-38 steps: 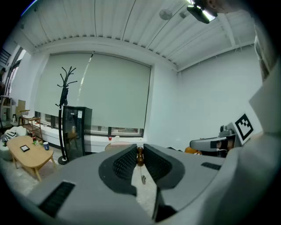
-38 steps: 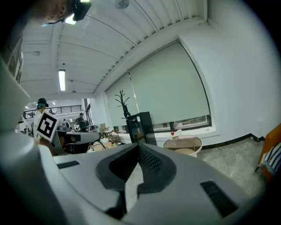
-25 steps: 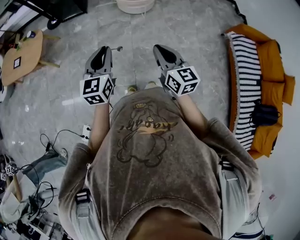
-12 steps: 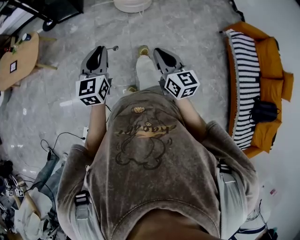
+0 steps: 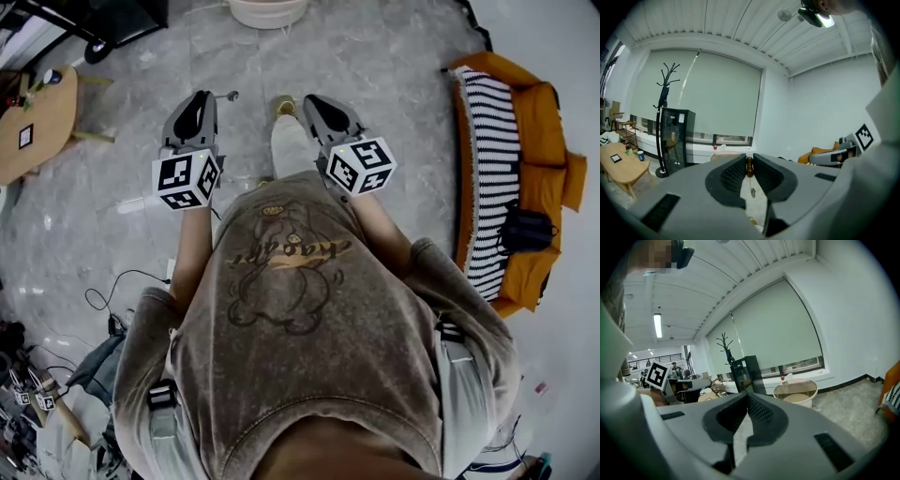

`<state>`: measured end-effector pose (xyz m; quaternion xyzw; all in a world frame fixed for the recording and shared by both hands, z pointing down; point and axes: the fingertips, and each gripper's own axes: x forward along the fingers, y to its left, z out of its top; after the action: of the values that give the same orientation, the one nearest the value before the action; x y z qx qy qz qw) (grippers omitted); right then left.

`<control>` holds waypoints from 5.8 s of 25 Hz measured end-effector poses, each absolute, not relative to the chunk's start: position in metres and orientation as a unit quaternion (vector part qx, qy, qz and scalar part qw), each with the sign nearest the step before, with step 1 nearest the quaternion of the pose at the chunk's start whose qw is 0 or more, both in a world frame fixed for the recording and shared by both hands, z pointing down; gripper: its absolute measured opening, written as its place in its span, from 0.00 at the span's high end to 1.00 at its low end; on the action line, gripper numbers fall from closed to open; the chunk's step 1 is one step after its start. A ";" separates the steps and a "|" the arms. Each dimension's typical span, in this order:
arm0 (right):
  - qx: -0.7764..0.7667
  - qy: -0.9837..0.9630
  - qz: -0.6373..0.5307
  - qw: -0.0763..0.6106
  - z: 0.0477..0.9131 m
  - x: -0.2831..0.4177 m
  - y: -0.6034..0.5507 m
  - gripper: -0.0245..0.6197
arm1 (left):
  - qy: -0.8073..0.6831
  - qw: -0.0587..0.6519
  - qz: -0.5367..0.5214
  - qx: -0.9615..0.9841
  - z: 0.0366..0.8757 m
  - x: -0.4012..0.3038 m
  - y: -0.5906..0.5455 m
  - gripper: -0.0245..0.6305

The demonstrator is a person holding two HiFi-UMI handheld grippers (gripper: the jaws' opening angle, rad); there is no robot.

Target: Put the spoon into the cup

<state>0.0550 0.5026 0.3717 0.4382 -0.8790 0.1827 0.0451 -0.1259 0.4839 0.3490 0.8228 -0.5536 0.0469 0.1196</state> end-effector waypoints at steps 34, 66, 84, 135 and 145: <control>0.408 -0.888 0.199 0.065 0.384 0.052 0.324 0.93 | -0.543 0.126 0.058 0.829 0.351 -0.107 0.308 0.87; 0.350 -0.910 0.209 0.071 0.374 0.080 0.107 0.93 | -0.597 0.141 0.048 0.788 0.337 -0.085 0.105 0.87; 0.364 -0.901 0.220 0.080 0.389 0.067 0.027 0.93 | -0.592 0.146 0.044 0.792 0.348 -0.105 0.016 0.87; 0.459 -0.850 0.243 0.083 0.400 0.017 -0.261 0.93 | -0.481 0.190 0.081 0.852 0.384 -0.138 -0.303 0.87; 0.445 -0.854 0.254 0.089 0.418 0.014 -0.287 0.93 | -0.494 0.204 0.091 0.840 0.409 -0.136 -0.325 0.87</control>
<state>0.0145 -0.2874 0.4179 0.4452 -0.8541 0.2538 0.0889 -0.1360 -0.3246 0.4093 0.8402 -0.4942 0.0908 0.2039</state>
